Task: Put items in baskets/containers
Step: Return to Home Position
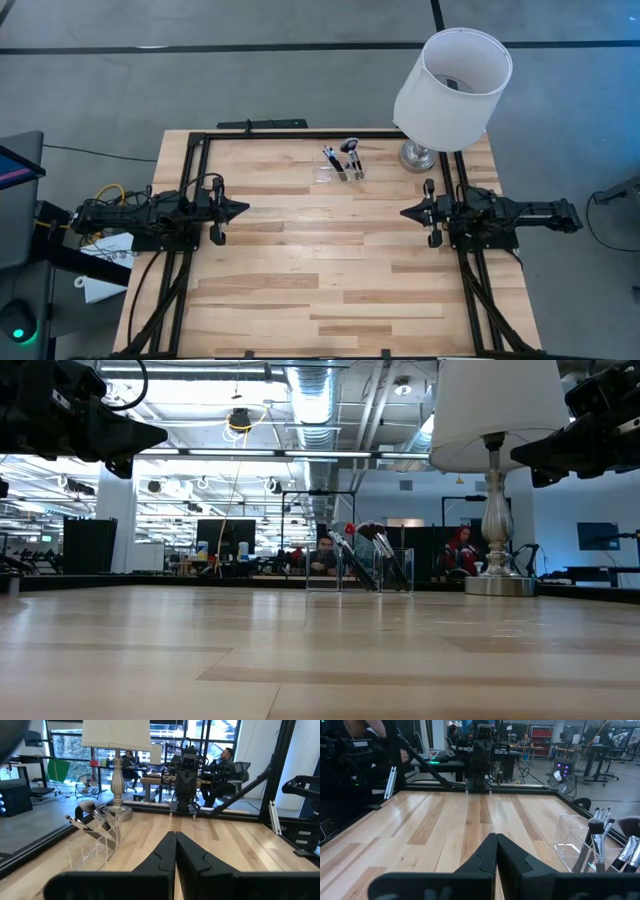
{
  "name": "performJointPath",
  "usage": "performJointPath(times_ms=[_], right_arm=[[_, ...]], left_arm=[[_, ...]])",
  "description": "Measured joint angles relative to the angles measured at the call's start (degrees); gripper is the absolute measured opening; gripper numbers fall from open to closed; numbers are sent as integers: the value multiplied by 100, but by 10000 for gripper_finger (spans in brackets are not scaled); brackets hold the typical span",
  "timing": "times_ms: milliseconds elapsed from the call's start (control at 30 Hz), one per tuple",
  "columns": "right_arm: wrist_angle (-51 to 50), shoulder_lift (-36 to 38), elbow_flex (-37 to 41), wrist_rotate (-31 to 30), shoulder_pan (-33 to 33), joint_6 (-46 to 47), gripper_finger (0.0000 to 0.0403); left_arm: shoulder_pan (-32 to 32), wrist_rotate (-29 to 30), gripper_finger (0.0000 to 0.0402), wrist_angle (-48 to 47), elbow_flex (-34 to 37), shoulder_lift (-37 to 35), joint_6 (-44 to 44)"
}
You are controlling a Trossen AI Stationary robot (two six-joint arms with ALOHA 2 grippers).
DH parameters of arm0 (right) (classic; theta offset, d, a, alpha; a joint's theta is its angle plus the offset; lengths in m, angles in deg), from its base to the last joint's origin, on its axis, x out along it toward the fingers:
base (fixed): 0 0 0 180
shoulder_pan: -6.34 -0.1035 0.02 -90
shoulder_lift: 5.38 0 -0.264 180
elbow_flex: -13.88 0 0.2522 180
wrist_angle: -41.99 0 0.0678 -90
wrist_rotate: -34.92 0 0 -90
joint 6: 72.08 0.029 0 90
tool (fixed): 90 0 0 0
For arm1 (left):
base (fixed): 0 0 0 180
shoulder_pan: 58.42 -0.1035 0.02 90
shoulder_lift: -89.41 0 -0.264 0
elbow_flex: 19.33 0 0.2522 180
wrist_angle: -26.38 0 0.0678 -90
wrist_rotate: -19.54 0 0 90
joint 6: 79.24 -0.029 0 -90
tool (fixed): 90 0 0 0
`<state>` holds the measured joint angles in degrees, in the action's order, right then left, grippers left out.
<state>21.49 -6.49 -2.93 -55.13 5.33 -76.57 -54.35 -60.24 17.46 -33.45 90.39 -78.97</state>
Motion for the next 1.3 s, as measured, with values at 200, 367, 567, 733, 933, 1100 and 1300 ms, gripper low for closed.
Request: performJointPath(times_ms=[200, 367, 567, 733, 933, 1100, 1300], right_arm=[[1, 1, 0, 0, 1, 0, 1], [1, -1, 0, 0, -1, -2, 1], [-1, -2, 0, 0, -1, 0, 1], [1, 0, 0, 0, 1, 0, 1], [1, -1, 0, 0, -1, -2, 1], [1, -1, 0, 0, 1, -1, 1], [0, -2, 0, 0, 0, -1, 1]], left_arm=[[0, 2, 6, 15, 0, 0, 0], [0, 0, 6, 21, 0, 0, 2], [0, 2, 6, 37, 0, -1, 1], [0, 1, 6, 37, 0, -1, 0], [0, 0, 6, 48, 0, 0, 1], [0, 0, 6, 66, 0, -2, 2], [0, 0, 6, 79, 0, -2, 1]])
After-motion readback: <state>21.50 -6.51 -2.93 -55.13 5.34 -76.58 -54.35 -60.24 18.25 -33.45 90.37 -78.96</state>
